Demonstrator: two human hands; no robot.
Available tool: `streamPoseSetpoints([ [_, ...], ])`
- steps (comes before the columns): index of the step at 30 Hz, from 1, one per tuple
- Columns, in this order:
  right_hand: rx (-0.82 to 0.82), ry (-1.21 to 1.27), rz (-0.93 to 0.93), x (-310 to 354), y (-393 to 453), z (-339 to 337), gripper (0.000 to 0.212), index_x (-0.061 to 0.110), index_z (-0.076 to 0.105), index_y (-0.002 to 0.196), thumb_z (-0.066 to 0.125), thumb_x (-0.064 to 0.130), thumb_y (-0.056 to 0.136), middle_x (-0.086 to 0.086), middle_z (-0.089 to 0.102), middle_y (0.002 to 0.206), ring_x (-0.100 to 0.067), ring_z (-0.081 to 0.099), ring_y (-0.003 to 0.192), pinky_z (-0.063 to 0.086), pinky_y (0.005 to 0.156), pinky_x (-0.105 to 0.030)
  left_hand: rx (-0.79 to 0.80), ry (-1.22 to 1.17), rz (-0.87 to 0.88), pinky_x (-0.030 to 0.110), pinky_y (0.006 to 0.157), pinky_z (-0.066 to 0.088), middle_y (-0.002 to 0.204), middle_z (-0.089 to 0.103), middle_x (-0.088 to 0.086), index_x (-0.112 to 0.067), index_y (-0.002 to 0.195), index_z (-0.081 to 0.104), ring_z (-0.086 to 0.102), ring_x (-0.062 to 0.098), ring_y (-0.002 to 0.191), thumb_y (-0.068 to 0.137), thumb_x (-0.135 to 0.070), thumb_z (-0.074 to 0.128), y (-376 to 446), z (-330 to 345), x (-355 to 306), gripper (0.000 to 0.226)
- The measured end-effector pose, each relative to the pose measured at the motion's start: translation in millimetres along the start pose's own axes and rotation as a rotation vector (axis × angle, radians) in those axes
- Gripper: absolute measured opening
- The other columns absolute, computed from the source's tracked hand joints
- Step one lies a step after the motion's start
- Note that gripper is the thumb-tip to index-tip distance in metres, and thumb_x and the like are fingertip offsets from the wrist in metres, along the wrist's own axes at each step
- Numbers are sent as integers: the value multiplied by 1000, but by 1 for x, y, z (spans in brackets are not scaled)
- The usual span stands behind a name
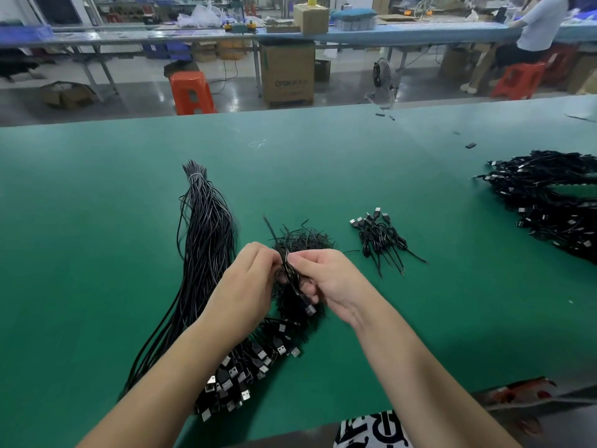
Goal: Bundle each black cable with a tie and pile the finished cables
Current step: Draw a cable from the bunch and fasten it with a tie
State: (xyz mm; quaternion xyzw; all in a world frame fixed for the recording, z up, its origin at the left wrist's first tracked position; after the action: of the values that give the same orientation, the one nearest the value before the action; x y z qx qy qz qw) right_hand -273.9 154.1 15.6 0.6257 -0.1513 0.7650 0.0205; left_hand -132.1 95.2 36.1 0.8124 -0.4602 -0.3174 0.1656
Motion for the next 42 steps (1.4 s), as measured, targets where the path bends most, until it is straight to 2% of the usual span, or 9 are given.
streamPoseSetpoints([
  [4, 11, 91, 64, -1, 1, -2, 12, 15, 61, 111, 62, 18, 100, -14, 71, 75, -12, 43, 44, 35, 41, -22, -16, 57, 185, 19, 79, 40, 93, 57, 8, -4, 97, 60, 50, 16, 83, 86, 10, 62, -4, 0, 2, 18],
  [8, 33, 90, -32, -2, 1, 5, 11, 12, 66, 106, 57, 7, 101, -11, 74, 83, -14, 60, 58, 47, 48, -25, 12, -191, -153, 10, 69, 39, 85, 56, -11, -20, 90, 57, 51, 2, 76, 97, -9, 59, -1, -4, 10, 13],
  [12, 9, -88, -130, -2, -1, 7, 17, 9, 65, 112, 65, 4, 96, -3, 74, 83, -16, 68, 73, 52, 54, -24, 114, -483, -475, 22, 59, 41, 73, 67, 3, -24, 84, 64, 50, 5, 57, 98, -17, 62, 3, 1, 23, 16],
  [16, -107, -257, -168, -5, 1, 8, 10, 19, 65, 96, 61, 10, 99, -1, 76, 82, -32, 71, 77, 54, 56, -26, 183, -625, -564, 31, 59, 44, 74, 67, 13, -16, 86, 69, 53, 14, 59, 97, -17, 65, 1, 3, 26, 12],
  [21, -134, -439, -167, -8, 1, 4, 17, 27, 69, 84, 62, 26, 99, 8, 65, 62, -2, 48, 51, 39, 51, -15, 112, -284, -279, 15, 62, 40, 74, 58, -14, -17, 87, 63, 52, 3, 66, 94, -10, 66, 0, 0, 19, 10],
  [27, -52, -422, -74, -9, 1, 2, 30, 20, 74, 82, 56, 35, 102, 1, 56, 72, -12, 55, 60, 53, 69, -41, 68, 198, 362, 35, 77, 47, 94, 54, 9, -5, 104, 57, 52, 28, 83, 79, 15, 58, -7, 4, 11, 31],
  [32, 69, -301, -74, -5, -1, 5, 42, 13, 73, 86, 55, 47, 100, -4, 59, 80, -16, 57, 72, 59, 74, -39, 11, 183, 309, 33, 74, 46, 93, 55, 9, -3, 101, 62, 52, 27, 80, 80, 15, 61, -7, 2, 16, 27],
  [35, 94, -348, -147, -3, -4, 4, 34, 30, 69, 69, 59, 32, 102, 14, 47, 64, -5, 46, 62, 51, 68, -24, -12, 99, 219, 29, 73, 48, 92, 60, 9, 0, 97, 69, 57, 24, 80, 85, 9, 70, -6, -1, 13, 15],
  [42, 185, -25, -113, -4, -9, -2, 23, 19, 74, 83, 61, 12, 100, 19, 57, 57, 5, 54, 53, 45, 56, -8, -19, -224, -150, 11, 69, 40, 85, 51, -12, -20, 87, 56, 52, 5, 79, 83, -45, 66, 0, -10, 18, 27],
])
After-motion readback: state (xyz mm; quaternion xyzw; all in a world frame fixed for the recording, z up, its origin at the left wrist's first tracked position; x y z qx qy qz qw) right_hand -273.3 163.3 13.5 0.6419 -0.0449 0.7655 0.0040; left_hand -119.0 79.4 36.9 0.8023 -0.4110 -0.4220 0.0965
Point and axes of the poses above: each hand's wrist, its own y-axis towards the middle knuckle, its own z-axis out of the palm, x = y × z, the point moved 3 cm from there along y, towards the middle knuckle
